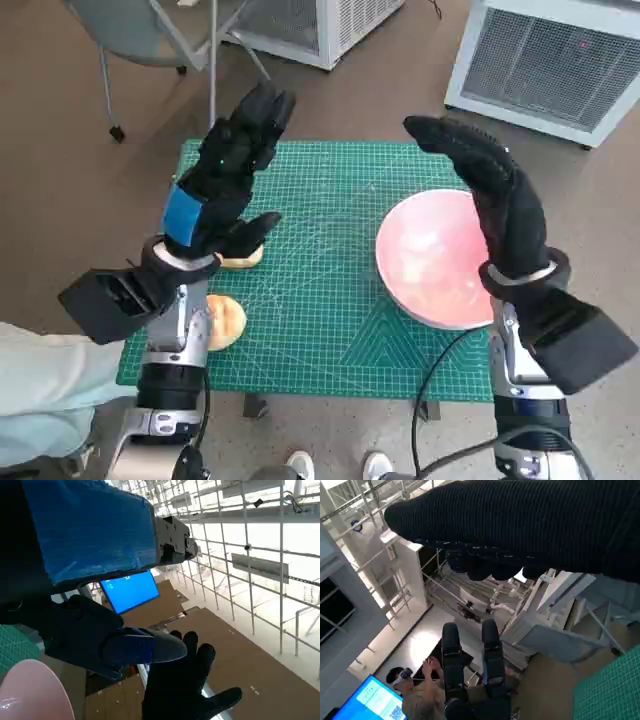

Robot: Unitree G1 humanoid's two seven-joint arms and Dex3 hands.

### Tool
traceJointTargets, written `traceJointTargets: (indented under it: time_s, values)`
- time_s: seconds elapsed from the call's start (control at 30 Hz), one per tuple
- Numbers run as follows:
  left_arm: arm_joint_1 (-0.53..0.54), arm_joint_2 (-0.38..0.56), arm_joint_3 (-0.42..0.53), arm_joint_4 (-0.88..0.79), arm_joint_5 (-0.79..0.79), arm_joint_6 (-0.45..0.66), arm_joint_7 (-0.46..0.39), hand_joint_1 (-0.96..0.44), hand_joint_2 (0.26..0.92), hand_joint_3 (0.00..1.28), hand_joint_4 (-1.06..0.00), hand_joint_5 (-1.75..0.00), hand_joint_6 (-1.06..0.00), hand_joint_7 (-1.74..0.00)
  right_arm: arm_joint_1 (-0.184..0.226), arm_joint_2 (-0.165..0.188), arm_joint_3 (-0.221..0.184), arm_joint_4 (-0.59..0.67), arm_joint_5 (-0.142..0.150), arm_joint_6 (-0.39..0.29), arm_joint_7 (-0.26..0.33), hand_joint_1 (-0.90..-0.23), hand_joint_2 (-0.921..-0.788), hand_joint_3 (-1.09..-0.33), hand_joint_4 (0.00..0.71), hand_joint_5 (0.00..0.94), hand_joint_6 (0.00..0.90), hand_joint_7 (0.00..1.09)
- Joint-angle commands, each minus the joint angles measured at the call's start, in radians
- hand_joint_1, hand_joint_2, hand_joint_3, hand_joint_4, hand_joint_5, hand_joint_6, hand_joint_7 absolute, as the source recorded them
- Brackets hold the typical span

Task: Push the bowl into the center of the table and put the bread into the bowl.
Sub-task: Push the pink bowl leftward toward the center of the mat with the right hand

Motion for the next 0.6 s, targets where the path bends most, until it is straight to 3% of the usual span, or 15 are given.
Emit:
traceJointTargets:
  time_s: [0.03,0.6]
  values:
    - [0.013,0.005,0.002,-0.02,0.007,0.0,0.007,-0.64,0.921,0.37,-0.11,0.0,-0.14,-0.17,0.012,0.006,0.008,0.011,0.014,0.014,0.012,-0.611,-0.921,-0.775,0.028,0.0,-0.001,0.29]
    - [0.034,0.011,0.003,-0.04,0.028,-0.013,0.035,-0.64,0.921,0.37,-0.12,0.0,-0.14,-0.16,0.01,0.012,0.017,0.007,0.021,0.021,0.018,-0.628,-0.921,-0.773,0.027,0.0,-0.001,0.29]
